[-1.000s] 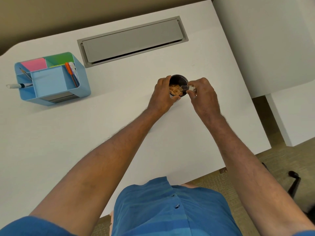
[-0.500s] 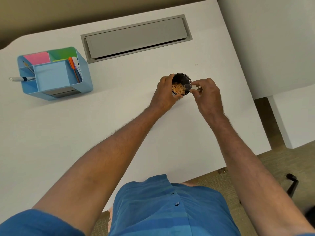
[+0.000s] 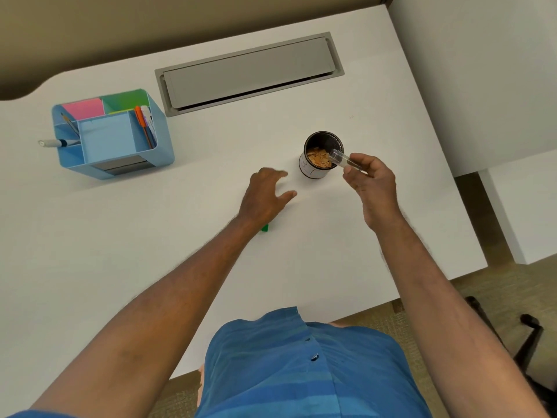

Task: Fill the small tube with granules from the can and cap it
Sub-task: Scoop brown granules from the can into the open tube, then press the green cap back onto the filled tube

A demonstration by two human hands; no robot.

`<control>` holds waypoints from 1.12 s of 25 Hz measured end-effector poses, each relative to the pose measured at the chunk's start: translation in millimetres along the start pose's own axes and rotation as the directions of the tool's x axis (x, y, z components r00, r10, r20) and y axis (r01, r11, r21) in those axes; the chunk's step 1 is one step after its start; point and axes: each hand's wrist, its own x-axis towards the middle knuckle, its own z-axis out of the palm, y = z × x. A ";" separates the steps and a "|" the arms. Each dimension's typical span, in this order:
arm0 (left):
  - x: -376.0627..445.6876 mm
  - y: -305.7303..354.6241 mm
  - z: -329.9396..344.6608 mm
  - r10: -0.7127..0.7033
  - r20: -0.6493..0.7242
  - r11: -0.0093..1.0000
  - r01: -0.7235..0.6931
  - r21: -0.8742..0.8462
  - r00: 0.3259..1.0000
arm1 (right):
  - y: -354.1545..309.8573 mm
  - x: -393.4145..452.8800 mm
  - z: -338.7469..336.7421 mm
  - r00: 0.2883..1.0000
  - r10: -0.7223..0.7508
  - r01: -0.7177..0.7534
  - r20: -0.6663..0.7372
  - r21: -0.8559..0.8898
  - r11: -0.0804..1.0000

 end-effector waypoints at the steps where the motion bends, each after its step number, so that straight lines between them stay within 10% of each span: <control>1: -9.4 -8.4 -1.3 -0.001 0.022 1.000 0.000 0.031 1.000 | 2.0 -2.8 1.0 0.999 0.032 -0.033 0.014 0.075 0.997; 7: -48.3 -36.9 0.1 -0.039 0.254 0.979 -0.015 0.205 0.966 | 12.0 -15.9 8.3 0.993 0.110 -0.116 0.039 0.220 0.969; 13: -52.4 -41.3 3.6 -0.019 0.143 0.980 -0.010 0.201 0.989 | 14.2 -21.5 12.5 0.997 0.071 -0.074 0.028 0.158 0.985; 19: -49.8 -36.7 -9.8 -0.192 0.057 0.963 0.199 -0.180 0.980 | 11.4 -30.6 17.7 0.997 0.023 -0.030 0.069 0.104 0.994; 23: -55.6 -30.3 -32.7 -0.355 0.132 0.598 0.333 -0.729 0.926 | 12.7 -49.8 29.0 0.983 0.024 -0.037 0.181 0.069 0.997; 28: -70.1 -25.9 -58.4 -0.370 0.248 0.092 0.302 -0.949 0.895 | 22.7 -79.9 56.6 0.957 0.010 0.024 0.292 -0.111 0.994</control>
